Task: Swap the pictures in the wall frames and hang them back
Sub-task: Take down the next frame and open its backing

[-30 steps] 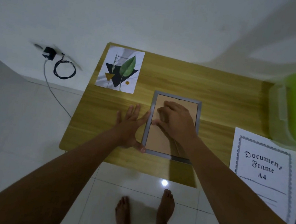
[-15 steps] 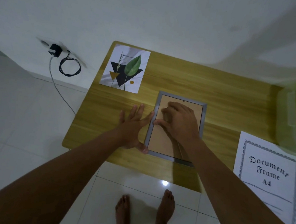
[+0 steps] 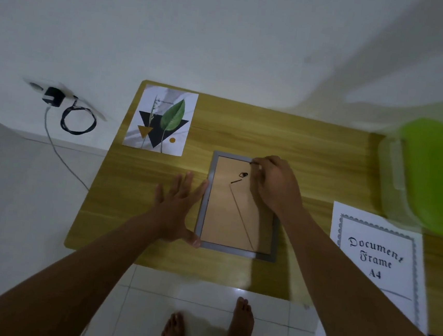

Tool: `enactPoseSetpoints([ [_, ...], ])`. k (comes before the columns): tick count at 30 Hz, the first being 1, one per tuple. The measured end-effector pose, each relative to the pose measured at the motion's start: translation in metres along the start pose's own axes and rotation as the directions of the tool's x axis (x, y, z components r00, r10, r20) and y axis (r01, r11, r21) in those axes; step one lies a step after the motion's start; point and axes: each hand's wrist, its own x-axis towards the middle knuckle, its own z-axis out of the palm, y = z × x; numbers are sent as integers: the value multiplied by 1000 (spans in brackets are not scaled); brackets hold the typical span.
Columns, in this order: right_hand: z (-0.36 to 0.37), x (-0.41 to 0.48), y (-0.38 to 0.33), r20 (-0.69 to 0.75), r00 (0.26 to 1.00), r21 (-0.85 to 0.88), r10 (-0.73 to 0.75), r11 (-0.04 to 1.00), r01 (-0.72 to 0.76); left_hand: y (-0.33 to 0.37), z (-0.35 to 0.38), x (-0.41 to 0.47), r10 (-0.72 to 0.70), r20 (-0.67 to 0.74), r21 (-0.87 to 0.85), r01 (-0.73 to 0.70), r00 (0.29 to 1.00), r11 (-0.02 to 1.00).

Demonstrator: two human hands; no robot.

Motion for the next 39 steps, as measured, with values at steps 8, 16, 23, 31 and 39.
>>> enactPoseSetpoints([
  [8, -10, 31, 1, 95, 995, 3, 24, 1000, -25, -2, 1, 3, 6, 7, -10, -6, 1000, 1000],
  [16, -11, 35, 1, 88, 996, -23, 7, 1000, -5, -2, -1, 2, 5, 7, -23, -5, 1000, 1000],
  [23, -13, 38, -3, 92, 995, -24, 42, 999, -39, -1, -1, 3, 2, 15, -2, -2, 1000, 1000],
  [31, -16, 41, -5, 117, 989, -30, 85, 996, -82, -1, -1, 2, 5, 18, 4, -6, 1000, 1000],
  [39, -21, 40, -5, 165, 981, 19, 101, 994, -106, -2, 0, 3, 1, 18, -7, -1, 1000, 1000],
])
